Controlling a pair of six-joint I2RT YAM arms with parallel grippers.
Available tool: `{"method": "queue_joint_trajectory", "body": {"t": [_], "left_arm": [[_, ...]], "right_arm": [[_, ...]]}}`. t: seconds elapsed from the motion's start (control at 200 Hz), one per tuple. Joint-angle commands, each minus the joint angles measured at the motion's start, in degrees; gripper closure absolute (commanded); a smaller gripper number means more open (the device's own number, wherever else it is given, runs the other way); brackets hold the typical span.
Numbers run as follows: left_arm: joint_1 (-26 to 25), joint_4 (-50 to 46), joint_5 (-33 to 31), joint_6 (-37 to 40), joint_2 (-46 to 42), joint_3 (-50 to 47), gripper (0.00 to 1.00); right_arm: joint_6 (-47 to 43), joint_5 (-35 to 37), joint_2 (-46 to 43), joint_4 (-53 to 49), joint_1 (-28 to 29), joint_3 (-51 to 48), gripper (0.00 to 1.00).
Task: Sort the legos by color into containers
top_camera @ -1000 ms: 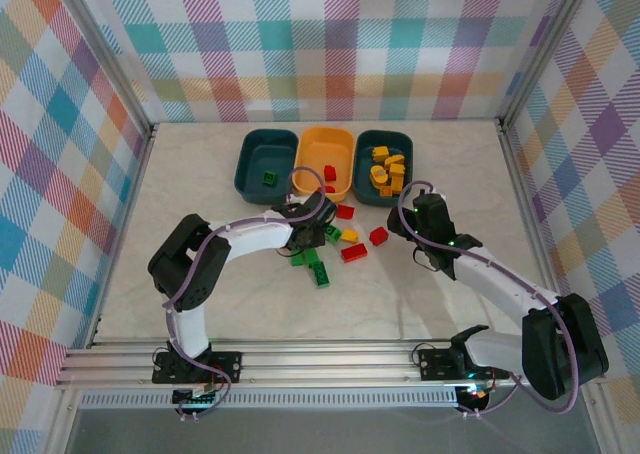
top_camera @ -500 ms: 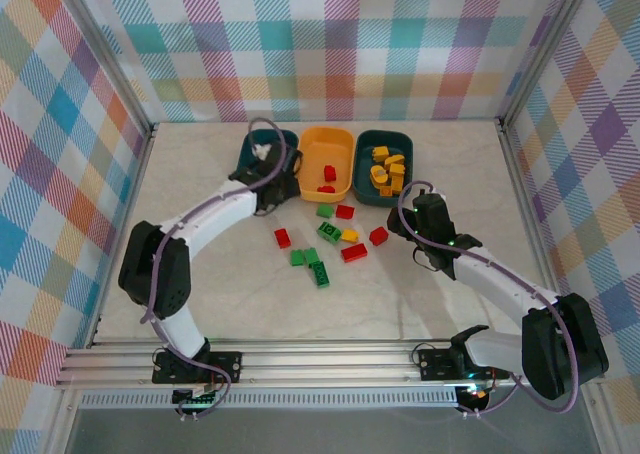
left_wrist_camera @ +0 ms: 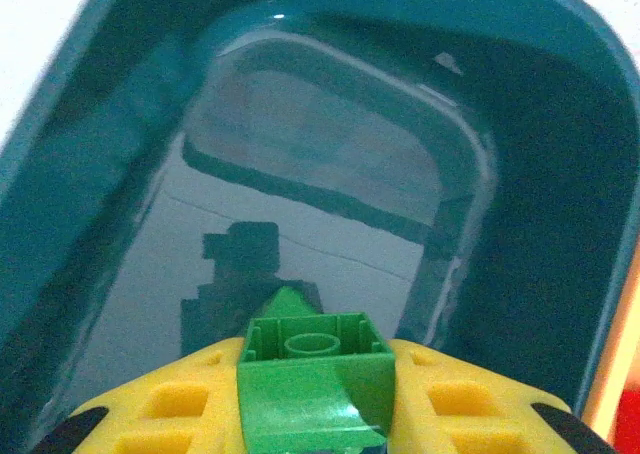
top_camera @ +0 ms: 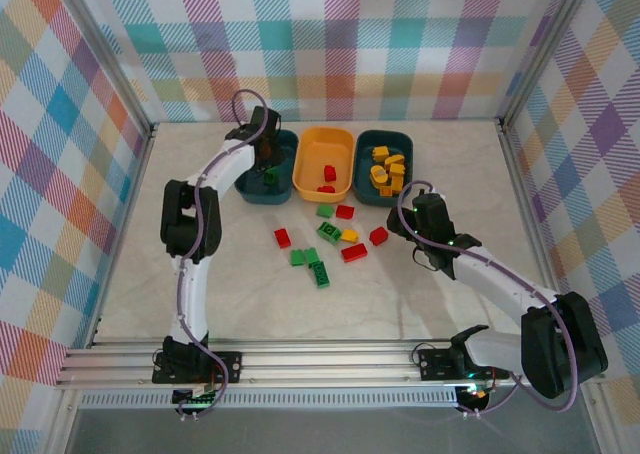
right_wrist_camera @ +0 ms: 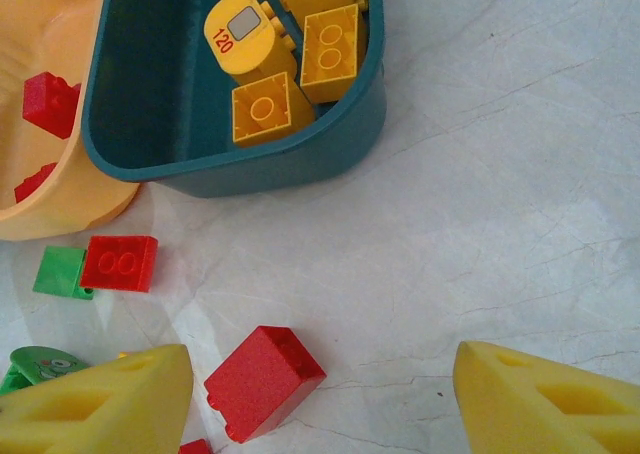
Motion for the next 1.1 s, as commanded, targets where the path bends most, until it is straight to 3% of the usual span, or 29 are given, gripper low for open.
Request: {"method": "queue_joint_trajectory", "body": {"t": [0.0,0.27,0.425,0.595,0.74,0.905,1.095], "left_arm": [[0.2,-4.3,5.3,1.0,2.1,4.6,0.65],[0.0,-2.9,7.6,0.6,-4.7,-2.7,0.43],[-1.9,0.8,8.0,-0.1,-16.8,-14.7,0.41],[-11.1,6.7,7.9,-3.6,-30.4,-34.0,0.37],[-21.5,12.1,7.1,-10.3,-35.7,-45.7,0.36],[-28.3,9.8,3.8,-15.7,-35.7,-47.7,0.36],[-30.2,8.1,2.7,-18.2,-34.6,-48.6,0.36]], "right_arm": [[0.5,-0.5,-0.5,1.2,0.0,-0.2,0.31],[0.4,-0.4,-0.8,1.1,0.0,-0.3,0.3],[0.4,-0.3,-1.6,0.8,0.0,-0.4,0.3],[0.3,0.0,-2.3,0.9,0.0,-0.8,0.3],[0.4,-0.1,-1.1,1.2,0.0,-0.6,0.3],[0.6,-0.9,-0.2,1.1,0.0,-0.2,0.3],[0.5,-0.5,-0.9,1.0,0.0,-0.4,0.3]]}}
